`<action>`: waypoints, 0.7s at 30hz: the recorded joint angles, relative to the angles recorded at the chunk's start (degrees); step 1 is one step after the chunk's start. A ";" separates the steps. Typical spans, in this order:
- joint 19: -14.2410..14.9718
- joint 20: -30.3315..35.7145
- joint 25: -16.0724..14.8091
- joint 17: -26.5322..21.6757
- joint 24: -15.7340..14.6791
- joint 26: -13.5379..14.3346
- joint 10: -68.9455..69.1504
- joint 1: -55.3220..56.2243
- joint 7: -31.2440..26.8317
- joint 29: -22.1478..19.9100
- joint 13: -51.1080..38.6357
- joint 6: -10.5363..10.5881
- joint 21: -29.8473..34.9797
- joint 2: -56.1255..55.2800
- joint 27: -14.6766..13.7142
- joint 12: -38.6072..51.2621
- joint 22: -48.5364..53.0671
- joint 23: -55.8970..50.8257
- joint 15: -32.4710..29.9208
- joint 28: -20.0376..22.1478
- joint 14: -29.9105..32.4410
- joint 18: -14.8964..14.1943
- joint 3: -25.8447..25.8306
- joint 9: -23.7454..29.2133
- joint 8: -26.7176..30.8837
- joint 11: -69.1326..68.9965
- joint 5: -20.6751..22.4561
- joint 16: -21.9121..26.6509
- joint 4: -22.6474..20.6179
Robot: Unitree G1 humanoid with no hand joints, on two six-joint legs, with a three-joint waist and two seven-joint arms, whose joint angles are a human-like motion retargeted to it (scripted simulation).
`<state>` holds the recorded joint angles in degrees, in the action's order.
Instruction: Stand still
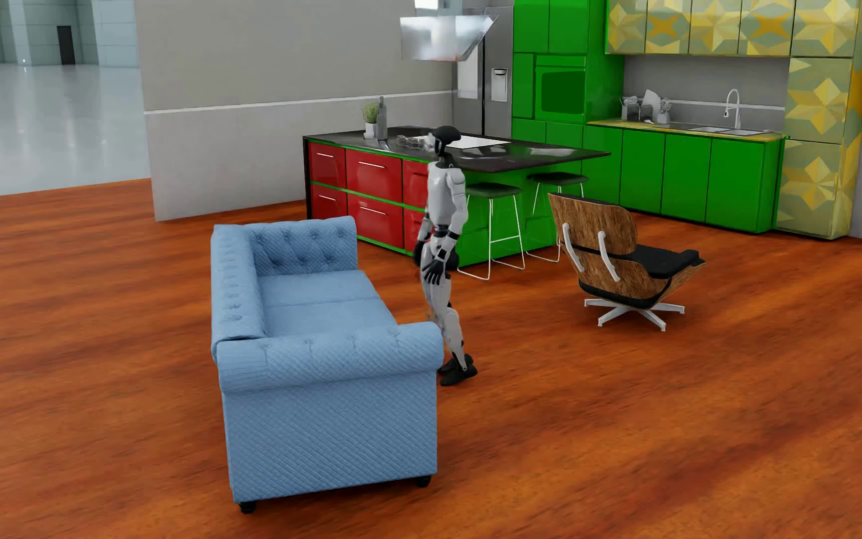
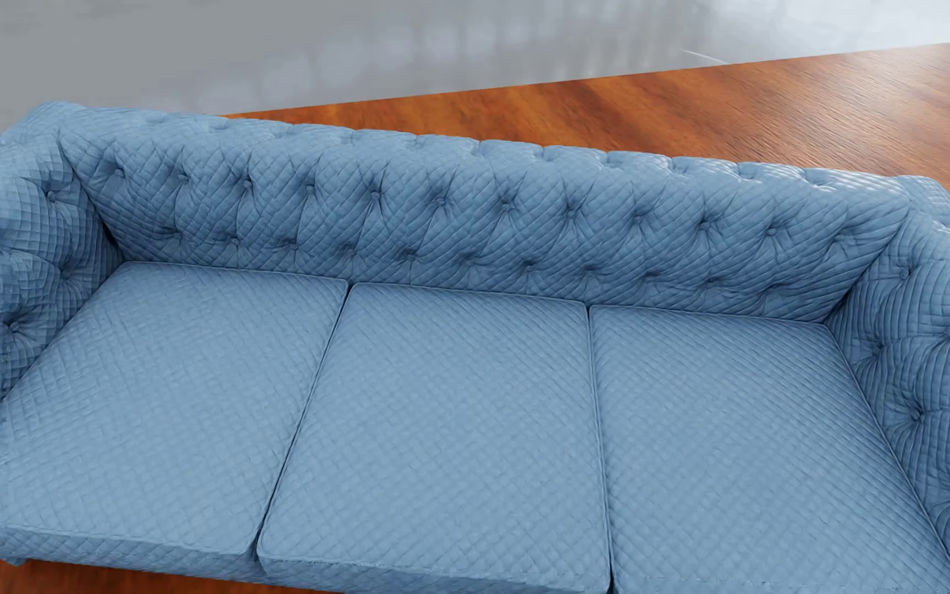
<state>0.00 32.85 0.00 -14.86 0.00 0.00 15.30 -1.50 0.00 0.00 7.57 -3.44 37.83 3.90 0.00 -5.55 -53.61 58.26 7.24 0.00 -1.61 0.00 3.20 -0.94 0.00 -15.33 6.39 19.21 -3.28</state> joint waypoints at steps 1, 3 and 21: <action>0.00 0.18 0.00 -0.11 0.00 0.00 0.11 0.26 0.00 0.00 0.09 -0.06 -0.76 -0.20 0.00 0.14 0.00 0.09 0.09 0.00 0.13 0.00 -0.03 -0.09 0.00 -0.13 -0.17 -0.06 -0.09; 0.00 0.01 0.00 -0.20 0.00 0.00 -0.14 -0.32 0.00 0.00 0.15 -0.04 -0.89 0.13 0.00 0.33 -0.41 0.22 0.05 0.00 -0.08 0.00 -0.08 -0.03 0.00 -0.09 -0.10 -0.14 -0.11; 0.00 0.07 0.00 -0.09 0.00 0.00 -0.35 0.06 0.00 0.00 -0.06 -0.18 -1.64 -0.41 0.00 0.29 -0.43 0.44 0.60 0.00 -1.06 0.00 -0.67 -0.85 0.00 -0.23 0.12 -0.25 0.02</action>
<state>0.00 32.92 0.00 -14.95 0.00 0.00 14.95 -1.44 0.00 0.00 7.51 -3.61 36.19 3.49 0.00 -5.26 -54.03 58.70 7.84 0.00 -2.67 0.00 2.54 -1.79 0.00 -15.56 6.51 18.96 -3.27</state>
